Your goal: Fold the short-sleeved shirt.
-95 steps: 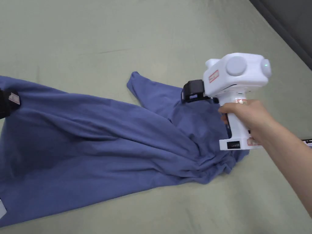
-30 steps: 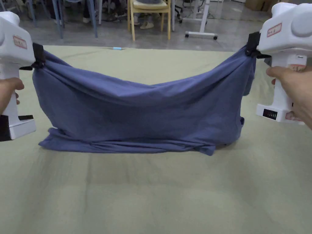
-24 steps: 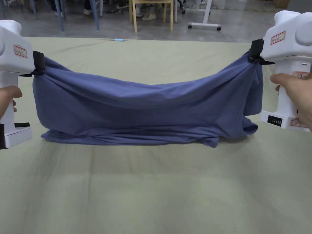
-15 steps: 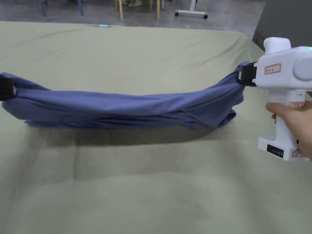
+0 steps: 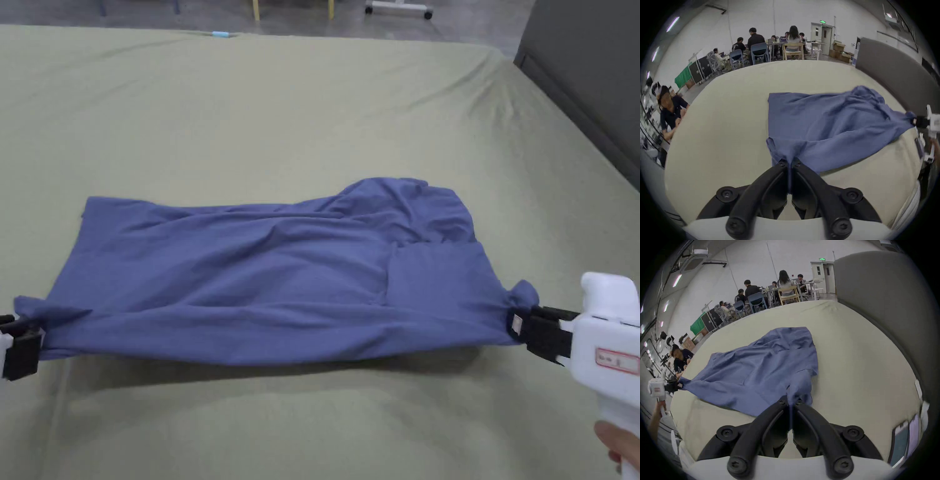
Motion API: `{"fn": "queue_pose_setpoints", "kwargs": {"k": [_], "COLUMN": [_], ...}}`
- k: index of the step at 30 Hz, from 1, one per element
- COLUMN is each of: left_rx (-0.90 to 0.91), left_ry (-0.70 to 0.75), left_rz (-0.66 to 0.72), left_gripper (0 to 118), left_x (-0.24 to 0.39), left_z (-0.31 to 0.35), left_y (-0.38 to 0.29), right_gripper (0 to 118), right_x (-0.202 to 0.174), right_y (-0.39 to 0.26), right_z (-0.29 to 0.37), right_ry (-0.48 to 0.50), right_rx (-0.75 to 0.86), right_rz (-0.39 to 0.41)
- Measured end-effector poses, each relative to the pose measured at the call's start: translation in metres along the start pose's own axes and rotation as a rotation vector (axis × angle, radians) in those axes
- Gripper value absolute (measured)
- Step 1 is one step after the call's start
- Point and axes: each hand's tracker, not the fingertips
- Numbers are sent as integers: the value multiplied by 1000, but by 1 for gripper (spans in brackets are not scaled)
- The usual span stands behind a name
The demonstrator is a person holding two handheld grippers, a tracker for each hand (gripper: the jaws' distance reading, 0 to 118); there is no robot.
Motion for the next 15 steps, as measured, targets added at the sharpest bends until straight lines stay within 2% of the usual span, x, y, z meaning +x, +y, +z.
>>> {"fn": "queue_pose_setpoints", "kwargs": {"k": [5,8,11,15], "left_rx": [-31,-69,-102,-168], "left_ry": [-22,-16,-20,9], "left_rz": [20,15,17,-30], "left_gripper": [1,1,1,1], "left_x": [-2,1,6,17], "left_z": [39,51,62,55], "left_y": [-45,-67,-89,-112], "right_gripper": [6,6,6,6], "right_x": [14,20,26,32], "right_y": [-50,-76,-103,-124], "right_z": [53,75,93,90], "right_ry": [5,-10,-5,-20], "right_rx": [12,-10,-30,-104], "right_rz": [-83,-94,-145,-150]}}
